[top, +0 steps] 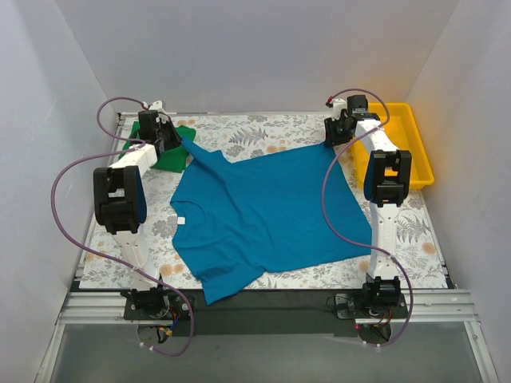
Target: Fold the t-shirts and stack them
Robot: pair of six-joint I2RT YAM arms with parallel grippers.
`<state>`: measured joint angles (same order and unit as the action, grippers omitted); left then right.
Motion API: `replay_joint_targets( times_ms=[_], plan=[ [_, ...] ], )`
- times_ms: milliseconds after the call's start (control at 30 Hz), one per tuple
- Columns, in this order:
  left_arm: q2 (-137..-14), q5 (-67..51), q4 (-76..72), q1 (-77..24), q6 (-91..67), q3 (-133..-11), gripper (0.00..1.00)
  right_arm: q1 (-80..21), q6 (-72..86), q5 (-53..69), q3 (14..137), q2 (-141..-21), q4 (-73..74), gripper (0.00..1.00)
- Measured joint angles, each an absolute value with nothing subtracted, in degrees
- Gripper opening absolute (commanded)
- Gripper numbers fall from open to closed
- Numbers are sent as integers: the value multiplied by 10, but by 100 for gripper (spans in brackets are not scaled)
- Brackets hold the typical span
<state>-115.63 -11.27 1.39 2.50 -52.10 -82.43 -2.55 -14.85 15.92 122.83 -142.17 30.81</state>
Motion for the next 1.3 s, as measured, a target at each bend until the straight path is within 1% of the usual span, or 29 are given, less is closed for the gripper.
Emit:
replay_joint_targets(
  times_ms=[67, 100, 167, 233, 267, 333, 367, 600, 733, 833, 967, 1167, 1300],
  plan=[
    [-1156, -115, 13, 25, -523, -824, 0, -26, -149, 165, 1234, -1426, 307, 39],
    [-1156, -117, 13, 25, -524, -824, 0, -26, -149, 168, 1238, -1430, 305, 36],
    [-1156, -121, 13, 25, -526, -824, 0, -26, -150, 169, 1246, -1437, 301, 33],
    [-1156, -124, 13, 25, -527, -824, 0, -26, -149, 171, 1255, -1443, 298, 25],
    [-1156, -126, 13, 25, -528, -824, 0, -26, -150, 173, 1258, -1446, 298, 16],
    [-1156, -128, 13, 25, -529, -824, 0, -26, -149, 175, 1263, -1449, 297, 8],
    [-1156, -129, 13, 25, -529, -824, 0, -26, -149, 177, 1264, -1449, 296, 1],
    [-1155, -139, 13, 25, -540, -824, 0, -26, -152, 191, 1263, -1447, 284, 1],
    [-1135, -142, 12, 25, -544, -821, 0, -26, -156, 220, 1167, -1381, 258, 1],
    [-1088, -142, 5, 25, -545, -804, 0, -26, -162, 247, 1068, -1288, 237, 1],
    [-990, -146, -12, 25, -548, -764, 0, -26, -170, 281, 951, -1127, 208, 1],
    [-845, -157, -53, 25, -560, -709, 0, -27, -199, 312, 851, -910, 178, 1],
    [-762, -157, -65, 25, -583, -686, 0, -27, -228, 316, 834, -795, 186, 1]
  ],
)
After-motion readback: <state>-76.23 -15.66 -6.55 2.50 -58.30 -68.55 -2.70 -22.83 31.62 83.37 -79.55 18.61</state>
